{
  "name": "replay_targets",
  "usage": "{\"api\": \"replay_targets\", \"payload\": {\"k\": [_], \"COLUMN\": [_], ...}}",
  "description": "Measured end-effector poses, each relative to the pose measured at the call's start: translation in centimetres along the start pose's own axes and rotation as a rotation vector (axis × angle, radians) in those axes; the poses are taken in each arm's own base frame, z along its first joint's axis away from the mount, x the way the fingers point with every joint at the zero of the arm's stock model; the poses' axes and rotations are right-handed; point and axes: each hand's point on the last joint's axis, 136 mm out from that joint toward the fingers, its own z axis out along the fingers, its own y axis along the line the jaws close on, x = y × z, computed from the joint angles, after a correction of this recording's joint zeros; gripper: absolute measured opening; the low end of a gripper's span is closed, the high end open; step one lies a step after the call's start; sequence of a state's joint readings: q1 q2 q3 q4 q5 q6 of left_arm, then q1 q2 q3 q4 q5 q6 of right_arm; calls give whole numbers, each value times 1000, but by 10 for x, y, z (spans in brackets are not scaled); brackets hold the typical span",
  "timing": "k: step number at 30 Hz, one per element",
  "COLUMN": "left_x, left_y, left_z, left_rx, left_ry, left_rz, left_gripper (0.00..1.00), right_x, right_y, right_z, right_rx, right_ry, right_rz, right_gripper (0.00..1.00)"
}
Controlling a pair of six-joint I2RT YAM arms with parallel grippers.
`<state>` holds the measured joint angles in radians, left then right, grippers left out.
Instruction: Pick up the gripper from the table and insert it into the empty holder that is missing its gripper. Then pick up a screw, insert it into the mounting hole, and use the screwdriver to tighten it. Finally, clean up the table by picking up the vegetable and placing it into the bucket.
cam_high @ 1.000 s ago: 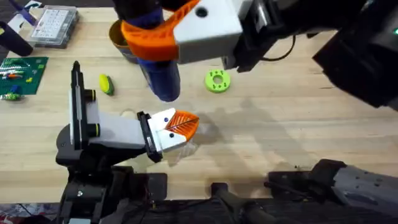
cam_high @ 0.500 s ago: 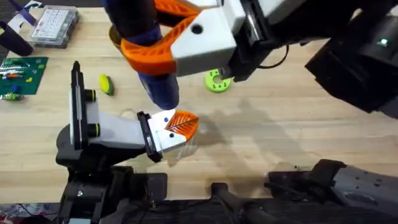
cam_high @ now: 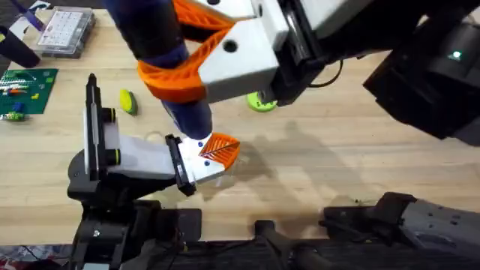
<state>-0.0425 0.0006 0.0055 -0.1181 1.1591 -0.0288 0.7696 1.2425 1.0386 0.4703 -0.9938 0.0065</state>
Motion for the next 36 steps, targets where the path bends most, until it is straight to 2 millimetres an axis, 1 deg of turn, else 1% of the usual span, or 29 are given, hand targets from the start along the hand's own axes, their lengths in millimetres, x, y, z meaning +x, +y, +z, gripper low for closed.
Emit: {"api": "replay_targets", "payload": {"k": [30, 33, 36], "left_x": [0, 0, 0], "left_y": [0, 0, 0], "left_z": [0, 0, 0], "left_rx": [0, 0, 0], "left_ry": [0, 0, 0], "left_rz": [2, 3, 3], "left_gripper": [4, 4, 4], "right_x": [7, 10, 19], "right_y": [1, -2, -7], "right_z": [1, 2, 5], "right_rx": [-11, -11, -10], "right_ry": [8, 11, 20], "right_rz": [-24, -19, -5], "right_gripper": [26, 26, 26]}}
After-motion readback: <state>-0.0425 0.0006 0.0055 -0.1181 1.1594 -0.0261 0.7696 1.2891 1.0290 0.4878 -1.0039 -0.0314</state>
